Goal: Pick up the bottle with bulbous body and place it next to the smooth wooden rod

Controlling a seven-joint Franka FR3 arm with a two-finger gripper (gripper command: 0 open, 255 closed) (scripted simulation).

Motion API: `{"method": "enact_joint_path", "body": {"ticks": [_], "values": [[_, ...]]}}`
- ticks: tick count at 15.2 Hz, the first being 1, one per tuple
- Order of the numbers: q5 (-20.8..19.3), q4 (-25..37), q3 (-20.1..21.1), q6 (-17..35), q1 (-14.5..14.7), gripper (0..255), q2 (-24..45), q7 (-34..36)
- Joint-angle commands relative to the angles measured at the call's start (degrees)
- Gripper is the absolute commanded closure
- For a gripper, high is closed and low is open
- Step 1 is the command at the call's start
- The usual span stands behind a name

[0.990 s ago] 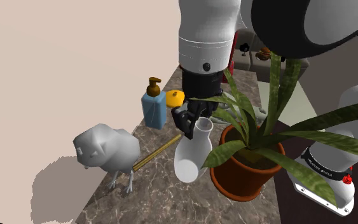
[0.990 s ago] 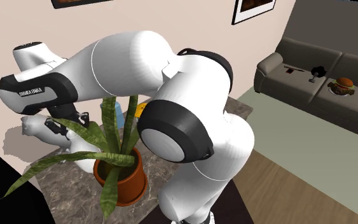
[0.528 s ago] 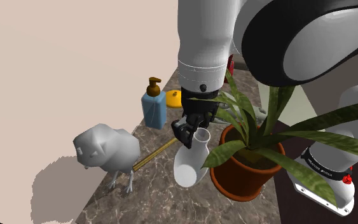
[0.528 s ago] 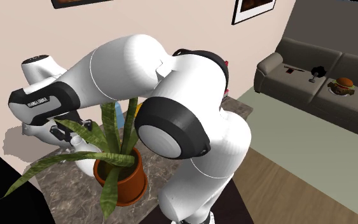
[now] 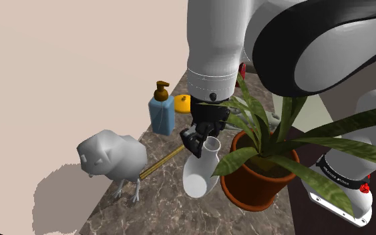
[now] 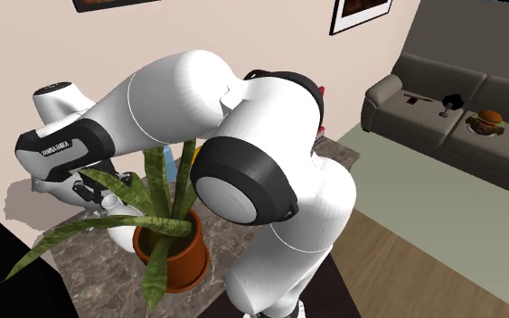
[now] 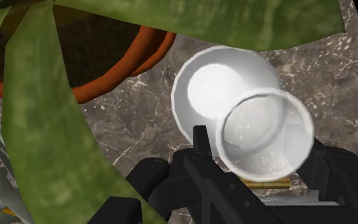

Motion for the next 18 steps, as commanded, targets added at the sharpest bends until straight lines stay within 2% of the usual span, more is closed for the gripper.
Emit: {"method": "enact_joint_path", "body": {"ticks": [1, 6, 10, 18], "values": [[0.0, 0.0, 0.0, 0.0, 0.0, 0, 0.0, 0.0], [0.0, 0.0, 0.0, 0.0, 0.0, 0, 0.0, 0.0], [0.3, 5.7, -0.8, -7.4, -0.2, 0, -1.8, -0.4], [0.3, 5.7, -0.8, -7.4, -0.2, 0, -1.8, -0.4]]}}
